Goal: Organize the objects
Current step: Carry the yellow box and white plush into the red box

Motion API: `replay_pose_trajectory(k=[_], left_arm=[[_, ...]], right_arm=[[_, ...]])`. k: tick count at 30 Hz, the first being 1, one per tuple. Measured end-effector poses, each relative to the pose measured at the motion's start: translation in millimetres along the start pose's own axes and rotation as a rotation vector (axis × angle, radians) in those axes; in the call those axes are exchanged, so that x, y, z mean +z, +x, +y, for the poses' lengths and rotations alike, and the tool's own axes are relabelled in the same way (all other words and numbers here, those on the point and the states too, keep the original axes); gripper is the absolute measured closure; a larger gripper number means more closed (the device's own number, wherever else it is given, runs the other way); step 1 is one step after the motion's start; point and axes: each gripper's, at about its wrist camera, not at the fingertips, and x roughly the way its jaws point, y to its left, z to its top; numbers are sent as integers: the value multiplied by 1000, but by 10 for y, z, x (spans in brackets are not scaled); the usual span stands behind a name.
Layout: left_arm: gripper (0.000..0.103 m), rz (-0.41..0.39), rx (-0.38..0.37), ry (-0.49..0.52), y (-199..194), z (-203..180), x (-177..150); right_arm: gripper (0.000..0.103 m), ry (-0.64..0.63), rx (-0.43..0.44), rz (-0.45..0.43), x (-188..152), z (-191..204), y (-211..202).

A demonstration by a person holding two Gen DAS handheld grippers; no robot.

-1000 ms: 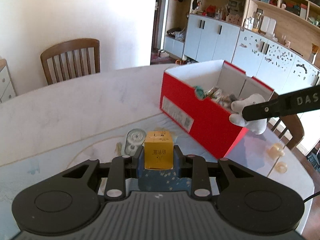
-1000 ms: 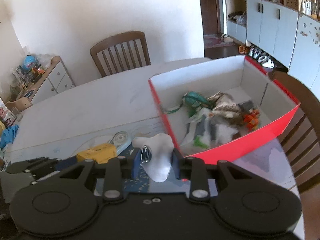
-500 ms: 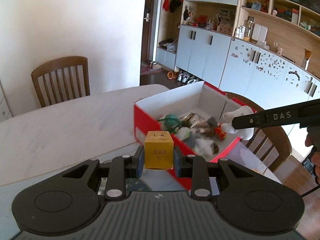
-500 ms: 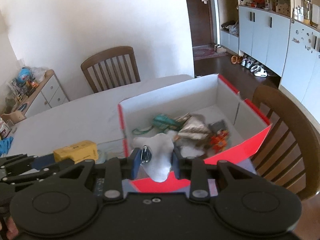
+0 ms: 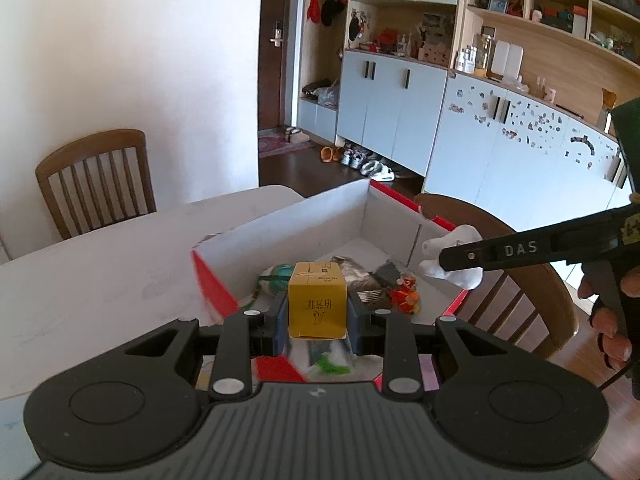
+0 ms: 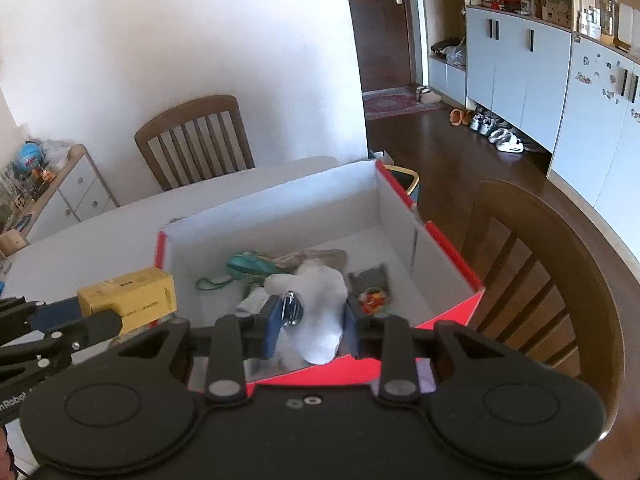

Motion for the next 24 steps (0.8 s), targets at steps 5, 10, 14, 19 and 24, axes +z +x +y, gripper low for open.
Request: replay_pose_trajectory(k=[5,10,14,19,24], left_arm=[[75,17,-17,19,243,-180,30],[75,53,-21,30,521,-321,67],[75,81,-29,35,709,-362,60],[75,117,-13,45,921,-401,56],[75,145,-7,43,1053,-408,44]], right_arm=[[72,-29,7,39,59,-179,210],[72,-49,19,85,128,-296,427],[72,-47,16,97,155,-390,561],[72,-52,18,118,195,-445,750],[72,-44,20,136,222,-463,913]])
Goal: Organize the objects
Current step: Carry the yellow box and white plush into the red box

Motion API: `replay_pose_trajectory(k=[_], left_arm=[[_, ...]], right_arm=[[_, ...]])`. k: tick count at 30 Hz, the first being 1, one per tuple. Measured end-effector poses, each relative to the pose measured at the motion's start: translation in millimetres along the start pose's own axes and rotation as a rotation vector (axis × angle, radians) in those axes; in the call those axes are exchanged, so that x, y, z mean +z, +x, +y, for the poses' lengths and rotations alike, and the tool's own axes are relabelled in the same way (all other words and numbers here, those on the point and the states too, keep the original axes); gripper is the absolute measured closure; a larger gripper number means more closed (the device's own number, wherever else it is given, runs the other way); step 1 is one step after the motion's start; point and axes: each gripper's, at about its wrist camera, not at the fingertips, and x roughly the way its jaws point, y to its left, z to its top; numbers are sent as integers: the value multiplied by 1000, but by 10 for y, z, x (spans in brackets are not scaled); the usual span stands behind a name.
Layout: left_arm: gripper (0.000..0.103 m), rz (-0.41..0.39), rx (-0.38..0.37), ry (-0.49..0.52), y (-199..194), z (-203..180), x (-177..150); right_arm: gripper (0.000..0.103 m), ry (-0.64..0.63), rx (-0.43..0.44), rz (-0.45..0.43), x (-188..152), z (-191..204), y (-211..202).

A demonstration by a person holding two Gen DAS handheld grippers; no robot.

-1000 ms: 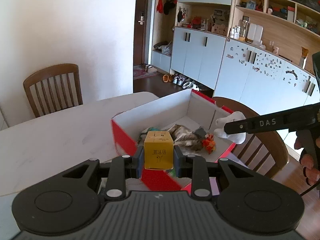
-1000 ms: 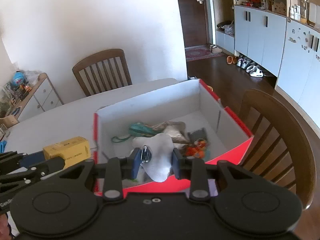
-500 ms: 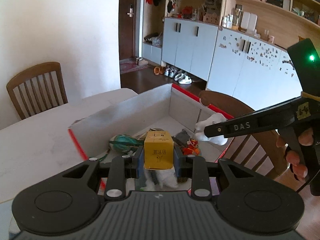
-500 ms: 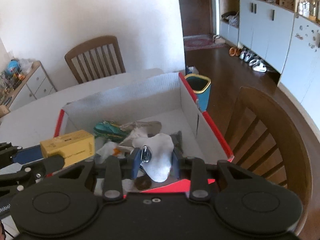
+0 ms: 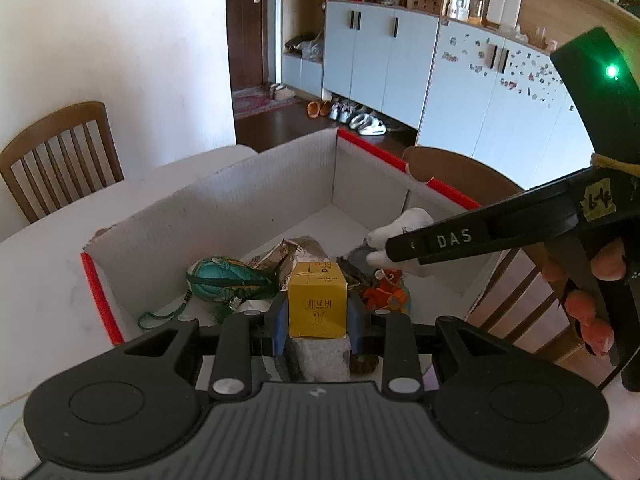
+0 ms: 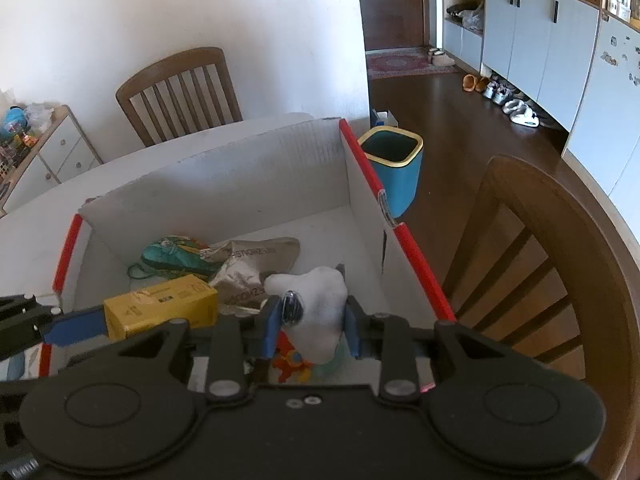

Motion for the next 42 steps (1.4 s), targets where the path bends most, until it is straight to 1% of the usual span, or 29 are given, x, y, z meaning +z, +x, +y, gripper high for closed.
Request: replay_pose_trajectory(k=[7,17,27,30,31,32,33,35,42], left_arm=[[75,52,12,-26,156,51,-21],[74,103,1,-49,272,43,-25],[73,131,-15,-55,284,47,-31],[71,134,-11,-48,265,32,-23],[70,133,-11,-49,252,30,-22],[66,132,-11,-52,239,29,-19],[58,127,-10,-57,219,30,-17],[52,110,-10,-64,172,38,-11],[52,71,-15,-96,-36,40,31]], right_arm=[[72,-36,-37,34,-4,70,204],[71,-61,-19,57,-11,63,278],[63,-88,-34,72,-53,34,248],[61,-101,-41,65,-62,47,213],[60,-97,-35,62,-59,43,193],[60,-93,-34,59,-57,39,174],[59,-91,-33,56,-56,36,153],[58,-88,-28,47,-54,24,104],[57,-80,11,18,-41,5,-119]])
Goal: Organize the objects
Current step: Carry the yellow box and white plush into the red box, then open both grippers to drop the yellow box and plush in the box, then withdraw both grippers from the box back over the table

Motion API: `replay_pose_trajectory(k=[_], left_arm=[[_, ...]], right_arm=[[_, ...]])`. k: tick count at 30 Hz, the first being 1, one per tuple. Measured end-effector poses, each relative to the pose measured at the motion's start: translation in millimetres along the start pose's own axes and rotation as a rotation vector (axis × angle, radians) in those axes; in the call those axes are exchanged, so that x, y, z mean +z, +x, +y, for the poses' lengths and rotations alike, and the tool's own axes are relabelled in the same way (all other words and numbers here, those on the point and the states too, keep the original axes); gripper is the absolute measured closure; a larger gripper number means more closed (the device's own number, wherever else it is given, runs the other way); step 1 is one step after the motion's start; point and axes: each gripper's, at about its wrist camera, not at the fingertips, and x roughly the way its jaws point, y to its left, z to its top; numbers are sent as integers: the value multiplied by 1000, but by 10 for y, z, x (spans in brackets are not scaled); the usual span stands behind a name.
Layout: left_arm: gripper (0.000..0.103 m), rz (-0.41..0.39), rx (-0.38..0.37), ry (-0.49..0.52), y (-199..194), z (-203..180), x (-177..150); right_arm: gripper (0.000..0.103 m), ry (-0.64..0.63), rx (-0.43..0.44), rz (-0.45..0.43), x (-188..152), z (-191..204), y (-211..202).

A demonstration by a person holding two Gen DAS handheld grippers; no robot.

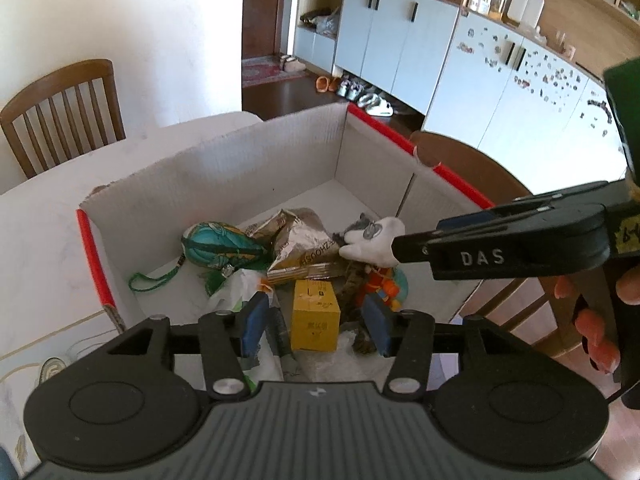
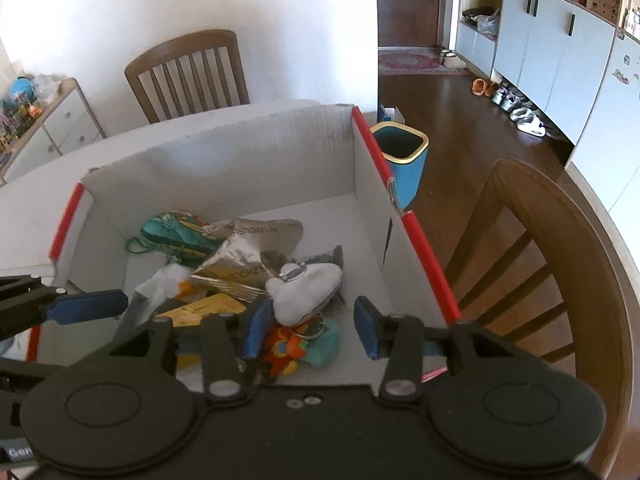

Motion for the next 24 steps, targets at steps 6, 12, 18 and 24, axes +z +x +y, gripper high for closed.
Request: replay_pose_trajectory(k=[6,12,18,24], left_arm=[[52,-47,16,-5,-232,5,-2],[52,-91,36,-7,-490,37,-54],[52,-128,30,-1,-746,105,-130],[52,-138,25,-1,-958,258,-228]], right_arm=[[51,-23,33,-58,-48,58,-271],[44,-31,70,-99,-108,144,-528],[39,-25,93,-133,-178,241,-746],[29,0,110,-178,-291,395,-940]])
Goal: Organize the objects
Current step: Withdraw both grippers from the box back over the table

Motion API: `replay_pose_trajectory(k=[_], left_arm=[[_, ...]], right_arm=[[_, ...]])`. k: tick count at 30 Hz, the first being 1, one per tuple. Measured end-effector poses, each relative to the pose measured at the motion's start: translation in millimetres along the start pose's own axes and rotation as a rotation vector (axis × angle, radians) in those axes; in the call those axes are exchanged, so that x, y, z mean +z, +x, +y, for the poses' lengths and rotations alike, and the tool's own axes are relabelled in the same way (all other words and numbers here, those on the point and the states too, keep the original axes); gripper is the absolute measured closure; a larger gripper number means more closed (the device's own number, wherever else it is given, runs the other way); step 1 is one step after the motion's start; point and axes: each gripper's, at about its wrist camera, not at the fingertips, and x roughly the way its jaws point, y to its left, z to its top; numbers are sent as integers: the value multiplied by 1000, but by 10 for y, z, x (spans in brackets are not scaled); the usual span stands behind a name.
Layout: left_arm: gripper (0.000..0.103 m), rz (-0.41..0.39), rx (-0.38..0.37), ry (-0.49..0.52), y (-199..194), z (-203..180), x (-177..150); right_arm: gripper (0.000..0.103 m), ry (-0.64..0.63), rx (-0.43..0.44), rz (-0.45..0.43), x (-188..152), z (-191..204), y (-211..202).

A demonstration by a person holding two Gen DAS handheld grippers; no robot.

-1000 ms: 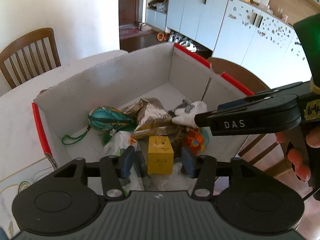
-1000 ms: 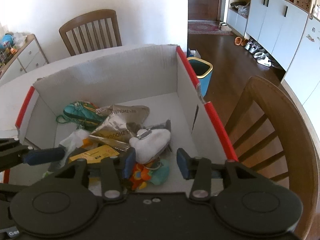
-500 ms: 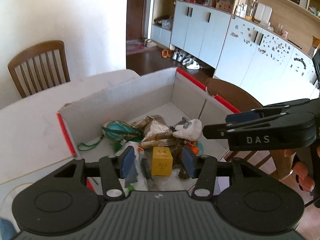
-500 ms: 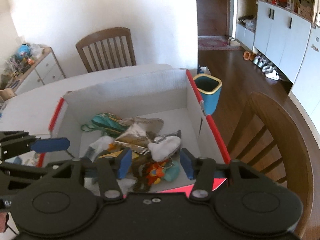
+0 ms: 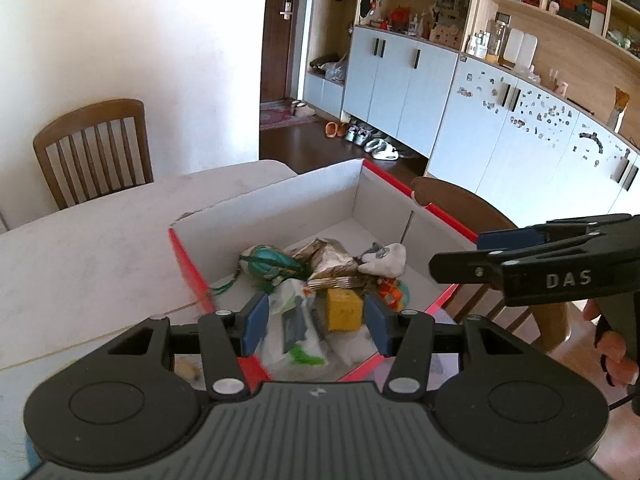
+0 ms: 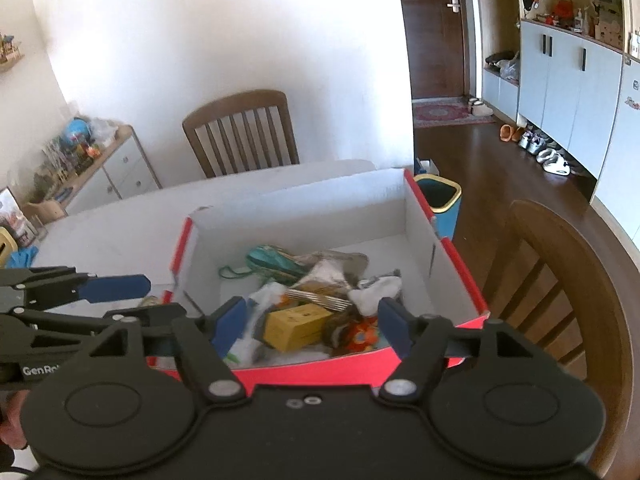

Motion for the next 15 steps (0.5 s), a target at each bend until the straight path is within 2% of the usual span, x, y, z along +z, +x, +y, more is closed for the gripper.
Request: replay_pose_trajectory(k=[2,9,13,15], left_arm=[[51,-4,0,-5,-73,72,-32],[38,-13,19,-25,-311,361,-171],[36,-13,28,-40,-420,535,-258],[31,-9,28,-48,-468,632,-307]], right_arm=[[28,4,1,-10,-32,80,-49],[18,14,-4,-36,-177,429,-149],[12,26,3,-36,-267,630,-161],[9,27,4,-40,-320,728,-170]])
